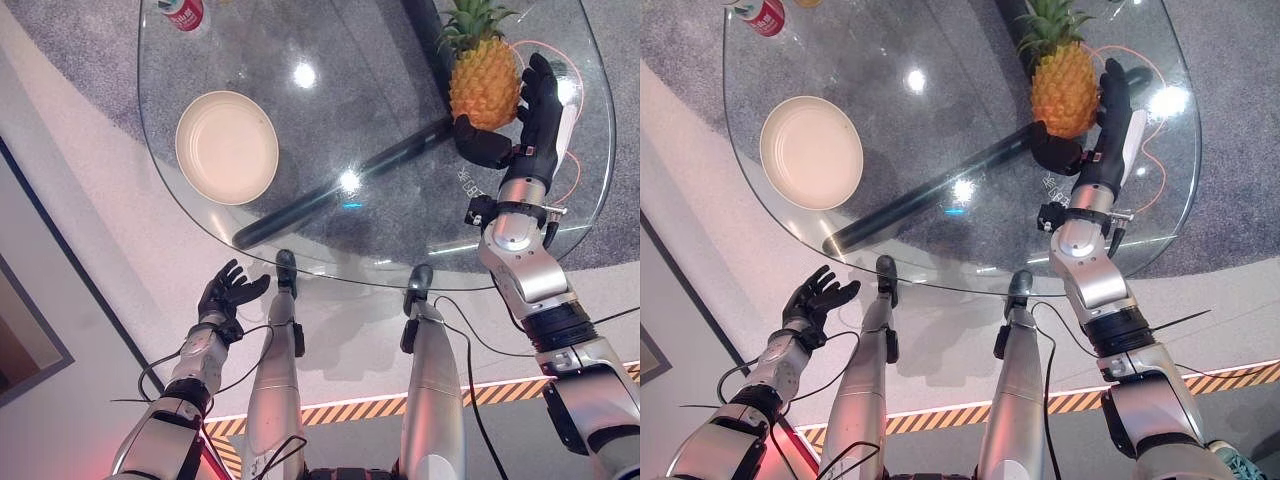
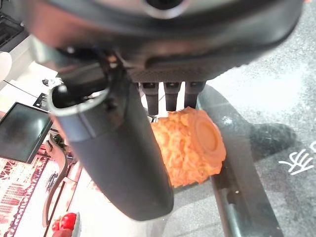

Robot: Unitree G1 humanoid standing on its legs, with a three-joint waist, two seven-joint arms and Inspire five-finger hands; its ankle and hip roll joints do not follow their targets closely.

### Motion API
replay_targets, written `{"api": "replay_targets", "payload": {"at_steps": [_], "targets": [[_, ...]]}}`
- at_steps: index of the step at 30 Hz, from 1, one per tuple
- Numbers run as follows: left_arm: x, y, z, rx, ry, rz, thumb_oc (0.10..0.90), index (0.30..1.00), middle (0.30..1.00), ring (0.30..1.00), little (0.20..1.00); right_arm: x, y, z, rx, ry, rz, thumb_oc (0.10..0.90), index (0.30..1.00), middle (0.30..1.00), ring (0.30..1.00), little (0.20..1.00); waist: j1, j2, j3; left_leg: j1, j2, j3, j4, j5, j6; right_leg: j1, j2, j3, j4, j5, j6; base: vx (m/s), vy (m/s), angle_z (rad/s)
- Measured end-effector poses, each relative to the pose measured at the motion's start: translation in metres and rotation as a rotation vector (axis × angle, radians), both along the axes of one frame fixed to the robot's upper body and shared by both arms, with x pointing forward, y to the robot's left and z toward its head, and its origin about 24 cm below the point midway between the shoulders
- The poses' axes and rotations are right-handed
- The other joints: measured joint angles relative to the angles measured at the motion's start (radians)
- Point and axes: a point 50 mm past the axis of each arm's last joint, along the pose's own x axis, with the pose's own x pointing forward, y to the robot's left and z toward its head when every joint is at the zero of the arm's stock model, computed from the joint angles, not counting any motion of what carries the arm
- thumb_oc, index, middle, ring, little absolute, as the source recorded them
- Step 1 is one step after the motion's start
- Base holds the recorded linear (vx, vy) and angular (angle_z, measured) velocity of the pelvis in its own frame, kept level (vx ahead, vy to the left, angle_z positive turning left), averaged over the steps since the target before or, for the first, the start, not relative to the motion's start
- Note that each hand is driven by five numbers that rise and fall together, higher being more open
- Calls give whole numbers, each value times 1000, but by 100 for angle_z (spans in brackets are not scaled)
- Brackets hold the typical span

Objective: Pick up the fruit to the plate

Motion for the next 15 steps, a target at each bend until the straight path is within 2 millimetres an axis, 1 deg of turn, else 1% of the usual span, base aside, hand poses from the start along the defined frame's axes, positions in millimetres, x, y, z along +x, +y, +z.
{"api": "replay_targets", "payload": {"at_steps": [5,11,15], "targets": [[0,-1,-1,-4,15,-5,800,900,900,900,900,5,-1,3,-3,13,-24,800,900,900,900,900,2,2,1,1,0,0,0,2,0,0,0,0,4,0,0,0,0,0],[0,-1,-2,-1,18,-10,800,900,900,900,900,6,1,9,13,12,-31,800,900,900,900,900,4,14,4,2,-1,0,0,4,1,-1,-2,0,11,-1,1,0,0,0],[-1,-2,-2,2,21,-17,800,900,900,900,900,7,1,9,12,19,-35,800,900,900,900,900,4,15,4,3,-2,0,0,4,1,-2,-3,0,14,-2,2,0,0,0]]}}
